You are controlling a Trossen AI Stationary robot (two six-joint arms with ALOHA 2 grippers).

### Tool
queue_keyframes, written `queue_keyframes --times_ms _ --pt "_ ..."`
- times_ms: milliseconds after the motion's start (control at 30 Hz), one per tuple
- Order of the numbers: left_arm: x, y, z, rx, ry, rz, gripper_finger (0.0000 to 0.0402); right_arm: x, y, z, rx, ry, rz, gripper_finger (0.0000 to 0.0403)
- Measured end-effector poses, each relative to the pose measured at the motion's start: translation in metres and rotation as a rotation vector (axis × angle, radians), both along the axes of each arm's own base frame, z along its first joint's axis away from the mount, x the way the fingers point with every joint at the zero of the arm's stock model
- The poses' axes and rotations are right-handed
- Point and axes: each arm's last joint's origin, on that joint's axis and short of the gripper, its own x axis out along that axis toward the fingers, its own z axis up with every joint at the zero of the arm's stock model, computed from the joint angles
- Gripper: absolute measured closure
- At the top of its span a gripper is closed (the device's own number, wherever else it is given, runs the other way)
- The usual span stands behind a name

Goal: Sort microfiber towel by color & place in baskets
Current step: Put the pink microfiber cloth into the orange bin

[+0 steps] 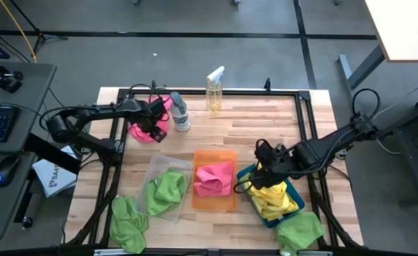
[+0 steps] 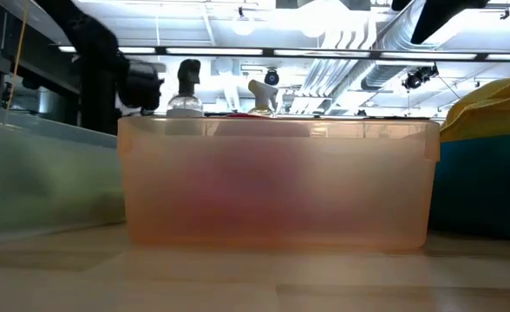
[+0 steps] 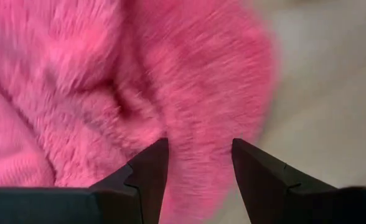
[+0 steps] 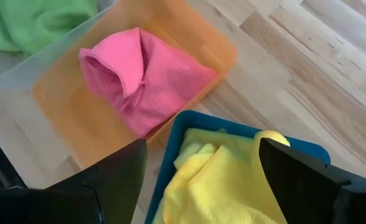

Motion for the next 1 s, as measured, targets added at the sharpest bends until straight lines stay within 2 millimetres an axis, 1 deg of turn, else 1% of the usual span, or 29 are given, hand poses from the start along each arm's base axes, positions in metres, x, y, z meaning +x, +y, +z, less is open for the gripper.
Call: queue_keyframes --times_ms 67,167,267,333,400,433,500,533,600,667,767,833,1000 --pt "-0.005 -0.001 -0.01 0.012 0.009 0.013 0.0238 0.001 0.001 -0.001 0.002 0.002 -0.006 0.0096" --pt "-0.005 0.0 -0.017 0.048 -0.028 0.009 0.0238 0.001 0.001 -0.001 0.007 -0.004 -0.014 0.0096" --pt "-0.009 -0.002 -0.023 0.032 -0.009 0.007 0.0239 0.002 0.001 -0.001 0.01 -0.016 -0.017 0.0096" --pt "-0.01 -0.004 -0.026 0.026 0.001 -0.007 0.0249 0.003 0.001 -0.001 0.01 -0.021 -0.018 0.0096" --pt "-0.009 -0.006 -0.026 0.022 -0.001 -0.024 0.0279 0.003 0.002 0.0 0.01 -0.025 -0.018 0.0096" --pt "-0.008 -0.008 -0.026 0.024 -0.004 -0.034 0.0304 0.003 0.001 0.0 0.002 -0.03 -0.021 0.0096" --pt "-0.005 -0.012 -0.023 0.025 -0.022 -0.058 0.0367 0.003 0.001 0.0 -0.014 -0.038 -0.028 0.0096" --pt "-0.005 -0.015 -0.021 0.018 -0.037 -0.067 0.0383 0.003 0.001 0.0 -0.018 -0.04 -0.029 0.0096" --pt "-0.006 -0.023 -0.017 -0.021 -0.059 -0.072 0.039 0.003 0.001 0.0 -0.018 -0.04 -0.029 0.0096" --pt "-0.008 -0.032 -0.006 -0.046 -0.108 -0.09 0.0397 0.003 0.001 0.0 -0.019 -0.04 -0.029 0.0096" --pt "-0.013 -0.047 0.017 -0.057 -0.227 -0.143 0.0399 0.003 0.001 0.0 -0.03 -0.037 -0.014 0.0096" --pt "-0.016 -0.059 0.041 -0.074 -0.345 -0.179 0.04 0.003 0.0 0.0 -0.046 -0.037 -0.001 0.0096" --pt "-0.02 -0.085 0.11 -0.052 -0.657 -0.237 0.0401 0.004 -0.001 0.001 -0.107 -0.046 0.019 0.0096"
